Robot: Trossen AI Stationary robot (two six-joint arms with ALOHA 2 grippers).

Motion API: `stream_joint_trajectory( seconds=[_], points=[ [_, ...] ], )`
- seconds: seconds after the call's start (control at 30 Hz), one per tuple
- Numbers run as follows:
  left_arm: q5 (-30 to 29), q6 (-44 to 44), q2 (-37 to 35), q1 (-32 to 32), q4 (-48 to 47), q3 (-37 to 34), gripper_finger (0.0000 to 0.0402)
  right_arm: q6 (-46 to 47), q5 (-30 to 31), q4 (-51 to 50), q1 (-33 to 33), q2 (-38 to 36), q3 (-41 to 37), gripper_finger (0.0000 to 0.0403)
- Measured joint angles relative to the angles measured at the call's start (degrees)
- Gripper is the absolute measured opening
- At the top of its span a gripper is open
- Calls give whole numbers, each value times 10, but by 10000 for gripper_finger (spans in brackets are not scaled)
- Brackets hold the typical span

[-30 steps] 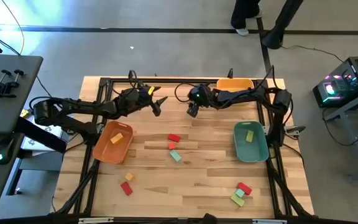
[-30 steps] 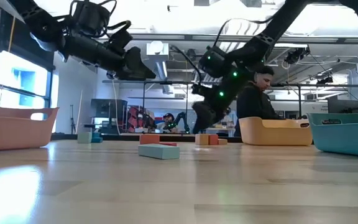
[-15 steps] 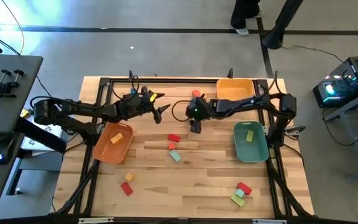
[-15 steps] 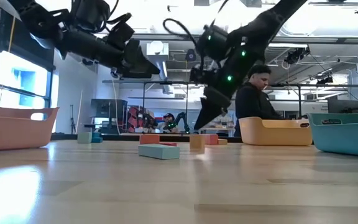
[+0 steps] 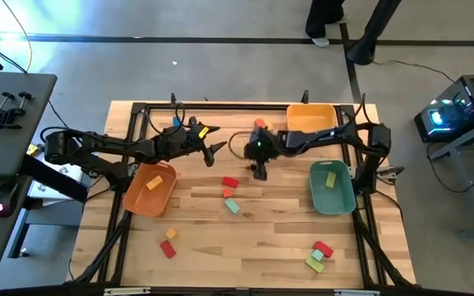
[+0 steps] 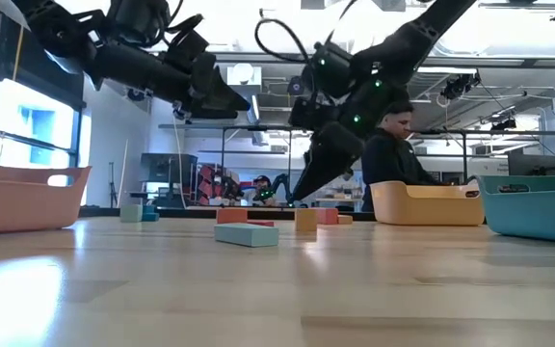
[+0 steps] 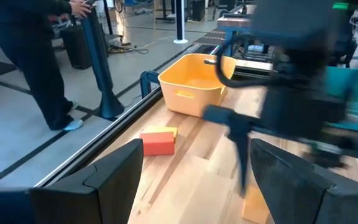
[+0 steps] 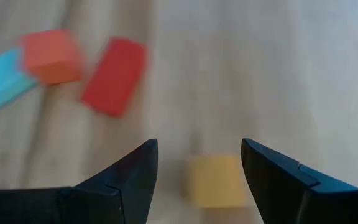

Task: Sort blocks by size
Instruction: Put the top yellow cube block into the yellow bin

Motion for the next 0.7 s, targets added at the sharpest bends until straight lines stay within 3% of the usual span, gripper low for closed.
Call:
stream_joint_trajectory(
  seconds=[0.27,0.53,0.7],
  points=[
    [0,-6,0,-3,-2,0,282,15,110,3,29,18,0,226],
    [0,-6,0,-10,-15,0,282,35,72,12,19,47,0,220],
    [0,-5,0,-16,-18,0,282,49,57,14,13,59,0,155]
  ],
)
